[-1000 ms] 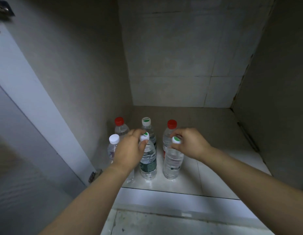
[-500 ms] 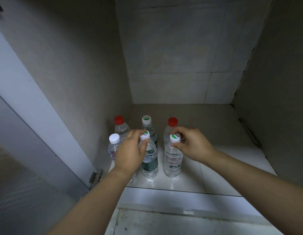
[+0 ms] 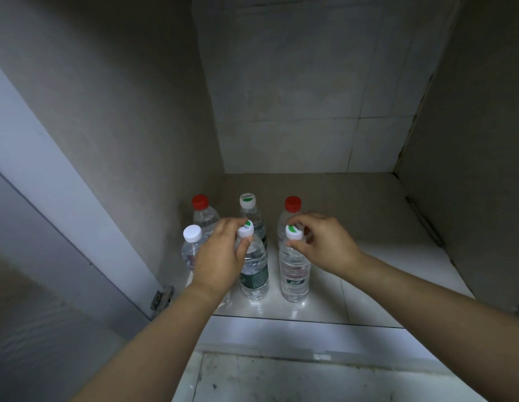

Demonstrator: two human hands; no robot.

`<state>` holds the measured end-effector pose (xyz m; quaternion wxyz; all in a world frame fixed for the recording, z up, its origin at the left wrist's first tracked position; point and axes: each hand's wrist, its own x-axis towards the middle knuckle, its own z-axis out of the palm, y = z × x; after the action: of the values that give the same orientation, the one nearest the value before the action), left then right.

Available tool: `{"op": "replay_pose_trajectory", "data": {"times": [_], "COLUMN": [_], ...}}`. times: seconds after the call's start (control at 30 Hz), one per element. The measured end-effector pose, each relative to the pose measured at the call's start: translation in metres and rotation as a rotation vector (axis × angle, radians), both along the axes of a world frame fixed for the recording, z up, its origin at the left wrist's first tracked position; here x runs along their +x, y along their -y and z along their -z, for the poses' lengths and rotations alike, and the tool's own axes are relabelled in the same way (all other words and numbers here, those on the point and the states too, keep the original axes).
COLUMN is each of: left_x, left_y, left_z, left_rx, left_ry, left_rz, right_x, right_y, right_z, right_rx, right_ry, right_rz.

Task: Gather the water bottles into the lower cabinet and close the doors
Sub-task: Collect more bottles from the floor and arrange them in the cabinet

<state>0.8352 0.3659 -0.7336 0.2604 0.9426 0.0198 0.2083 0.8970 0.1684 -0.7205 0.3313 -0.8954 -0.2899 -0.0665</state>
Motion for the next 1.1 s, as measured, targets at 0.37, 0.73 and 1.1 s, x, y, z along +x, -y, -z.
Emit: {"op": "replay_pose_trajectory", "data": {"times": [0.37, 0.73, 1.1], "left_x": [0.004, 0.002, -0.007], "left_y": [0.002, 0.005, 0.013], "left_z": [-0.013, -0.013, -0.022], "left_rx": [0.073, 0.075, 0.210], "left_ry": [-0.064, -0.088, -0.317], "left_rz": [0.072, 0.061, 0.020], "right_x": [0.001, 0.003, -0.009], "right_y": [-0.006, -0.005, -0.003], "right_z": [-0.008, -0.012, -0.030], "right_rx": [-0.117, -0.133, -0.232], "right_ry": [-0.030, -0.068, -0.087], "right_rz": [0.025, 0.023, 0.005]}}
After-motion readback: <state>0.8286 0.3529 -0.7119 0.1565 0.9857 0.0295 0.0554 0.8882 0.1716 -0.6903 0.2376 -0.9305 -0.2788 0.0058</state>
